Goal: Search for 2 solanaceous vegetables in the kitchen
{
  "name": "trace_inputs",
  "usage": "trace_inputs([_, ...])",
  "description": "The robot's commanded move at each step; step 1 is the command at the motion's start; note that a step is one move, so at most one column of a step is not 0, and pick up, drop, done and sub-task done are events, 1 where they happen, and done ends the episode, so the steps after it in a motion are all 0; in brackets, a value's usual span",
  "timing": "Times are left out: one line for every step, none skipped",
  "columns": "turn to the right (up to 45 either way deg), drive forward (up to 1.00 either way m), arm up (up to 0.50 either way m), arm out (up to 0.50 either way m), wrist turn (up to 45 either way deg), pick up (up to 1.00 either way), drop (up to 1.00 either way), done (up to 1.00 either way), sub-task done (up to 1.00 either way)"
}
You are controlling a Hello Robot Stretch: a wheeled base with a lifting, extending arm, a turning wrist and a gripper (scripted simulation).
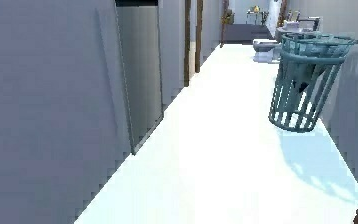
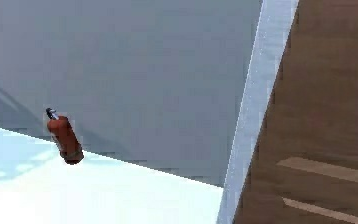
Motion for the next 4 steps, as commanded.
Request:
trace_inputs([0.0, 0.10, 0.00, 0.00, 0.0, 0.00, 0.00, 0.00, 0.00])
trace_inputs([12.0, 0.00, 0.00, 0.00, 0.0, 0.00, 0.00, 0.00, 0.00])
trace_inputs([0.0, 1.00, 0.00, 0.00, 0.0, 0.00, 0.00, 0.00, 0.00])
trace_inputs([0.0, 1.00, 0.00, 0.00, 0.0, 0.00, 0.00, 0.00, 0.00])
